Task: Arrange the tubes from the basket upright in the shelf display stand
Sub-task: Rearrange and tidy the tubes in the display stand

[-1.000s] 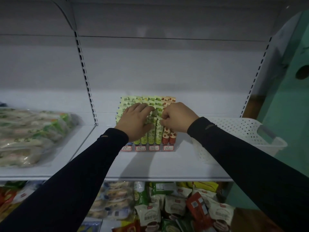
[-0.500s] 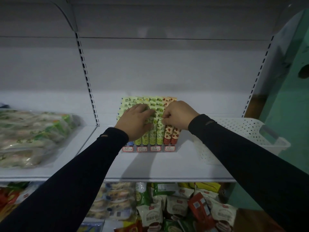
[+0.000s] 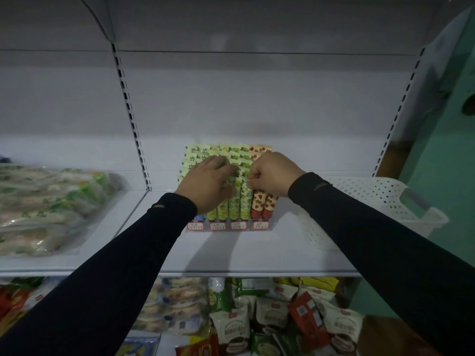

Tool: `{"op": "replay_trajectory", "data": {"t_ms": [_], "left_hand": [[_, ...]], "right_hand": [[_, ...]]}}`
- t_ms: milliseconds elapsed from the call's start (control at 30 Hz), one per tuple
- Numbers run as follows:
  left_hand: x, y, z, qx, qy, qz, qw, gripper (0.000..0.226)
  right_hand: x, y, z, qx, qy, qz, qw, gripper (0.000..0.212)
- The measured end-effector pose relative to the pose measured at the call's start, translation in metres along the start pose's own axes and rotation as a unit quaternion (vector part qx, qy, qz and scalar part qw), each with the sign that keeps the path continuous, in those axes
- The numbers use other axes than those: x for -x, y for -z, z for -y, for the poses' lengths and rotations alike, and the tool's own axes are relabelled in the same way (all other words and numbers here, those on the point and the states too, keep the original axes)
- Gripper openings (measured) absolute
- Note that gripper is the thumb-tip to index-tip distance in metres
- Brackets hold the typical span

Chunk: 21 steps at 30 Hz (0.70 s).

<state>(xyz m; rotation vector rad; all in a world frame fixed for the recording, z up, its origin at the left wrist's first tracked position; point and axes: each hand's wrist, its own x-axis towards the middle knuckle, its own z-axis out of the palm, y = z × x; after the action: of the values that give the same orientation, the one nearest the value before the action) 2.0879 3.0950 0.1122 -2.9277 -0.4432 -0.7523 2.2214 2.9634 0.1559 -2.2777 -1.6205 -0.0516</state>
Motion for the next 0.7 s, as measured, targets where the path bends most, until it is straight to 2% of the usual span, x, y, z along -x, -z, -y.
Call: {"op": "replay_trajectory", "data": {"t_ms": [133,333,700], "left_hand": [[0.0,0.001,-0.0007,-0.005,0.001,-0.001,1.0,0.051],[0.0006,0.0016,-0.0012,-0.012,-0.002,0.006,1.0,0.054],[-0.0009,-0.0002,0.0001,-0.014,0.009,0.013,1.0,0.057]], "right_hand": [[0.0006,-0.0002,0.0008,0.033,0.007,0.001,0.999,0.038],[0.0016,0.002,-0.0051,-0.007,0.009,0.012,1.0,0.023],[-0.0029,-0.0051,-0.0018,-0.012,0.005,-0.018,1.0,0.023]]}}
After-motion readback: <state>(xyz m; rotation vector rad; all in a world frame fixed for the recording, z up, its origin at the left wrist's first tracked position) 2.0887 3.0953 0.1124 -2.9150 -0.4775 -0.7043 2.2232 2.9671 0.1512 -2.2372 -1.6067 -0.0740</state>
